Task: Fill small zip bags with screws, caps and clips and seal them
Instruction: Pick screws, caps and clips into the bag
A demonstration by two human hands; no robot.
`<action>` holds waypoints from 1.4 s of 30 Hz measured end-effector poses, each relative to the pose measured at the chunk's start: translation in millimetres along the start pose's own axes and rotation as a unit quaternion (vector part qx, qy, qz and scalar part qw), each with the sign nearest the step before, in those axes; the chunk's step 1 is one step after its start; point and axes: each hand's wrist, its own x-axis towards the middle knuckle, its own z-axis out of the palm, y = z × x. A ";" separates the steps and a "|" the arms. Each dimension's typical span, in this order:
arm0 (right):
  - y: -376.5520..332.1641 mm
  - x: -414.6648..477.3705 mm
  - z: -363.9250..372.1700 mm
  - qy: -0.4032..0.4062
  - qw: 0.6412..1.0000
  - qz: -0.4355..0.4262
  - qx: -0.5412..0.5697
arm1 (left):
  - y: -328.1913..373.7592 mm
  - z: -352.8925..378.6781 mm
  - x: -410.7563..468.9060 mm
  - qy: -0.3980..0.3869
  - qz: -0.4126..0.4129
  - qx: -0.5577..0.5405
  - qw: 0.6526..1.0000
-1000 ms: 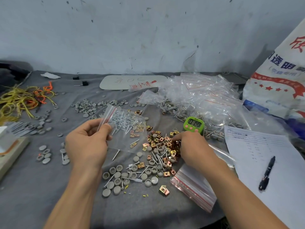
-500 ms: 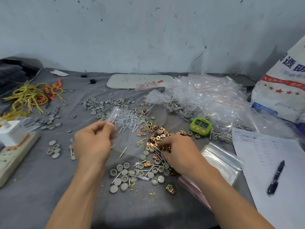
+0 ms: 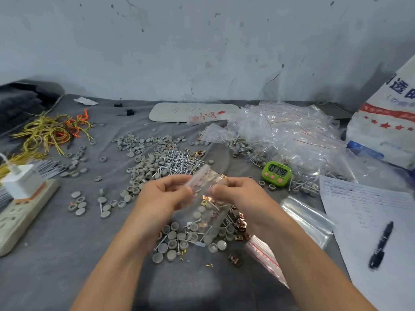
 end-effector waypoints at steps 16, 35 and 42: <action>1.6 -5.9 -7.9 0.353 0.889 -0.104 -0.274 | -1.8 -8.3 -6.2 -0.026 -0.068 0.065 0.995; 2.2 0.1 36.5 -0.015 0.986 -0.139 -0.090 | -2.4 2.6 -7.6 0.058 0.034 0.203 0.977; 1.2 -4.3 20.2 -0.085 0.980 -0.148 -0.102 | 0.8 -0.7 -13.1 -0.108 -0.026 0.070 0.991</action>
